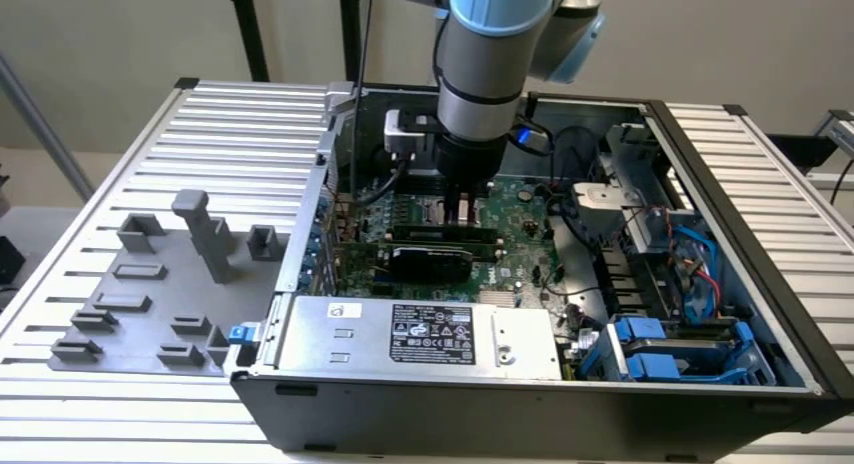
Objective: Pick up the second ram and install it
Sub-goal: 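Insert the second ram into the second slot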
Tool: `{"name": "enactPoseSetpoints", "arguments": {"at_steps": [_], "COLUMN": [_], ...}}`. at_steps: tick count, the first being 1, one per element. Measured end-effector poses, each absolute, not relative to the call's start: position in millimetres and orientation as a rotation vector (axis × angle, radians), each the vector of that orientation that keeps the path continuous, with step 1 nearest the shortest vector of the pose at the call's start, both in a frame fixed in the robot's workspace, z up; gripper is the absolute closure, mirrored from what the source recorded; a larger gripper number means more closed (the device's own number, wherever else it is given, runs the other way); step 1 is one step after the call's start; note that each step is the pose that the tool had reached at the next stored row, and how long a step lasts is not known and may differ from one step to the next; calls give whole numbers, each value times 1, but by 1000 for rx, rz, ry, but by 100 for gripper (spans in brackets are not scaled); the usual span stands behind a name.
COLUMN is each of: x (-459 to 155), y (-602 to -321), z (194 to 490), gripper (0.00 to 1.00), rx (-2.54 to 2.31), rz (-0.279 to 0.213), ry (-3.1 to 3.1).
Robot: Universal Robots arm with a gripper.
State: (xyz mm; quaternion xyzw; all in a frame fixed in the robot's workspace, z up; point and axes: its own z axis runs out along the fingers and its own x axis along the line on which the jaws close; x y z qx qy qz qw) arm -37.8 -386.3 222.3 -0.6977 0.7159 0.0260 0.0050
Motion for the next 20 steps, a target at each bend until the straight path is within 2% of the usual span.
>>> {"name": "enactPoseSetpoints", "arguments": {"at_steps": [20], "x": [-38], "y": [-385], "z": [219], "gripper": [86], "rx": [-2185], "rz": [81], "ry": [2242]}}
